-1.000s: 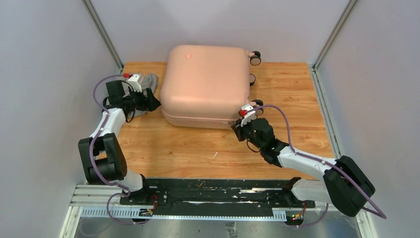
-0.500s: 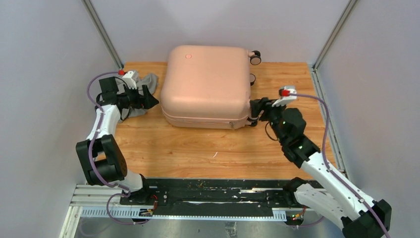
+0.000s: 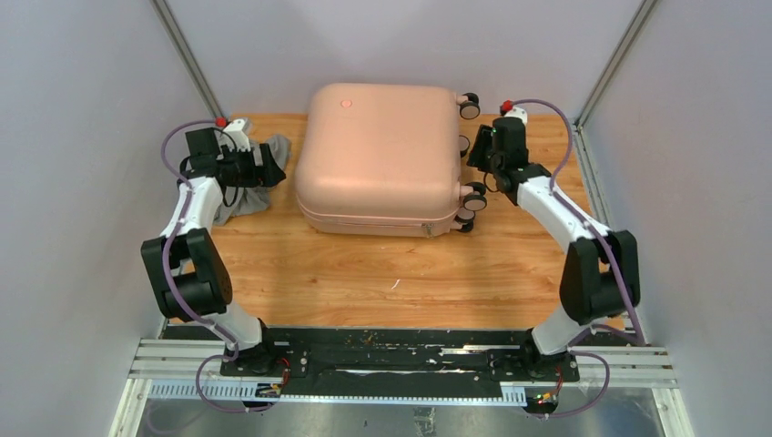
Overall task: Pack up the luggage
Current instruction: Move the luggage to the center of the board.
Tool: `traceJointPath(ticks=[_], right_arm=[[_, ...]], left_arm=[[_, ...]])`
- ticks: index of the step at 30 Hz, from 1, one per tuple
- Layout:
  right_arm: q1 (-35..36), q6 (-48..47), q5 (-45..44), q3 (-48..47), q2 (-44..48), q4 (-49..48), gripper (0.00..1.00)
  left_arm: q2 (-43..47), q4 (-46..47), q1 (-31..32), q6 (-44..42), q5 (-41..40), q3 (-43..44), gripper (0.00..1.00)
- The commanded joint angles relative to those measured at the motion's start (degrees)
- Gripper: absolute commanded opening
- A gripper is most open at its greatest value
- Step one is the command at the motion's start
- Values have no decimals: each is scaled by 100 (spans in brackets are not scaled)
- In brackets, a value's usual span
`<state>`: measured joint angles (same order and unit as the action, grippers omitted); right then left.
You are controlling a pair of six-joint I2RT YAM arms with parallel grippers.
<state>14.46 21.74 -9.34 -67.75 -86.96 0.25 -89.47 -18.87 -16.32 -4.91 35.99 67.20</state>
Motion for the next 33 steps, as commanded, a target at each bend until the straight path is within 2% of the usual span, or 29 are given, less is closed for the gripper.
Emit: traceJointPath(ticks=[1,4,11,16,22,28,33], right_arm=[[-48,121,679,-588,-655,357,49],[2,219,1133,-468,-643,327,43],[213,335,1426,546,72,-126,39],[316,375,1585,982,490,-128,38],[514,511,1856,1544,1036,-144,31],[1132,544,1512,2182,1669,-46,30],[1107,505,1108,2341,1798,142,31]], left_arm=[[-620,94,350,89,-662,505,89],[-1095,52,583,192,-705,830,89],[-1677,-91,1036,314,-620,1461,88],[-1536,-134,1504,204,-437,1267,88],[-1242,-152,1942,78,-356,992,88],[-1274,-283,2121,111,-367,1212,88],[-941,-267,2141,67,-302,827,87]])
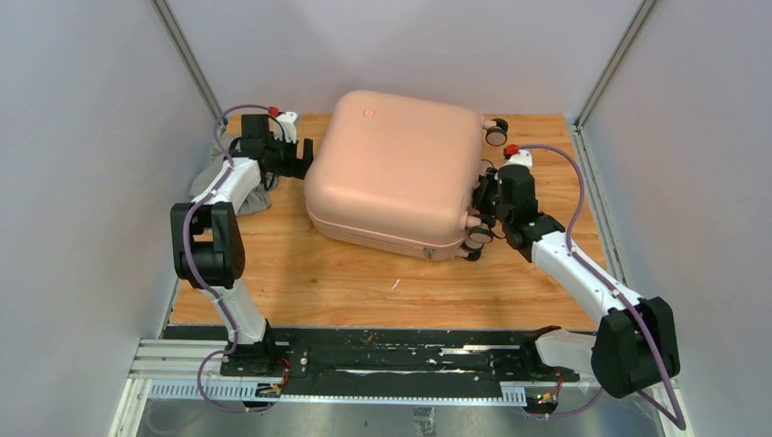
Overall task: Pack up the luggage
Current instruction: Move the luggage to the center of the board.
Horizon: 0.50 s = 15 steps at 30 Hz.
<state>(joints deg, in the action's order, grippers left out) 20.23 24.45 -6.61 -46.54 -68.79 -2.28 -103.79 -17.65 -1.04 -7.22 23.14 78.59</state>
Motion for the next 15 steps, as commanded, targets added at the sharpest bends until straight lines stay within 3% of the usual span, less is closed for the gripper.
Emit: traceJointPath(ticks=[1,15], right_arm=[[476,211,812,173,-52,391,31],[157,109,1376,-1399,-1811,324,32]], left_arm=[[594,-374,614,264,978,-444,87],[1307,-319,623,69,1099,-1368,87]])
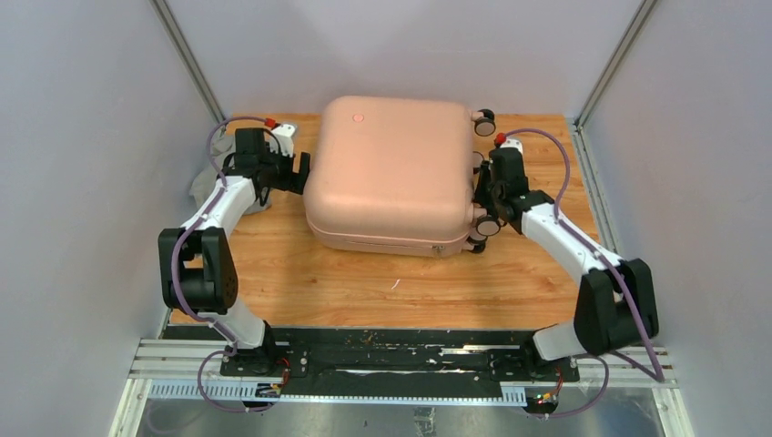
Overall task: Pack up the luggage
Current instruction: Move the luggage to the center of the board.
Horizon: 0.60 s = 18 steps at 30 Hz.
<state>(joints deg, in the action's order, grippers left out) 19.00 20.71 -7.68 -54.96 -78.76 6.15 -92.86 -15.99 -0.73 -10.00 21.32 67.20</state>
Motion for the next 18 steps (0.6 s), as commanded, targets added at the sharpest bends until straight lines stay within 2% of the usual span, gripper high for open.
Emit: traceJointPath(ticks=[1,7,12,16,18], right_arm=[[272,486,1523,-722,-963,-526,32],[198,401,1536,-1681,-1419,36,32],[-154,389,506,-863,-680,22,44],[-988,529,28,-143,166,-11,56],[-1414,540,-130,189,580,-54,60]], left_arm=[[215,-478,598,353,1312,-241,87],[251,-510,740,331,1384,-183,88],[189,-813,652,146,1317,201,92],[75,-1357,261,113,1484,834,99],[132,-1550,-131,-57,1292,961,100]])
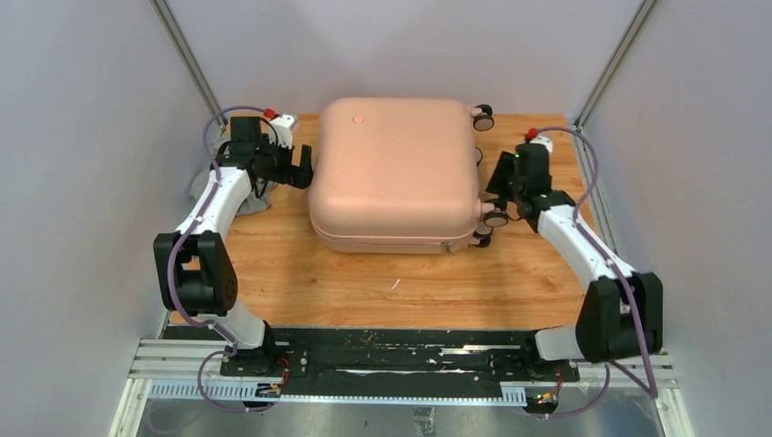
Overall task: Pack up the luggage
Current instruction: Move the luggage to the center of the board, then reset both arms
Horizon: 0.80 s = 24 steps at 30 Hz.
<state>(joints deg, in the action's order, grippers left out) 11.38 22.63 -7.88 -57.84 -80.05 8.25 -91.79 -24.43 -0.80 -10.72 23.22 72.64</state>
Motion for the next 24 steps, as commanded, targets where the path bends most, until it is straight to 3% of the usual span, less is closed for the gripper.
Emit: traceJointPath(ticks=[1,6,11,17,24], right_arm=[[-833,301,-220,635,914,-308,62],[-1093,-7,-1280,1461,1641,-753,67],[-1094,-486,-2102,2355,1707,-1587,71],[-1261,-770,-2436,2964,1323,-2346,71],[-1262,-1233,-2405,3416,888,-3629,69]], left_arm=[[70,-742,-296,-75,924,417,100],[350,-452,-752,-365,167,-190,100],[568,879,-755,-217,-278,-1427,100],[641,2816,-753,109,-224,-2822,100],[591,4383,-747,495,-74,-3577,100]])
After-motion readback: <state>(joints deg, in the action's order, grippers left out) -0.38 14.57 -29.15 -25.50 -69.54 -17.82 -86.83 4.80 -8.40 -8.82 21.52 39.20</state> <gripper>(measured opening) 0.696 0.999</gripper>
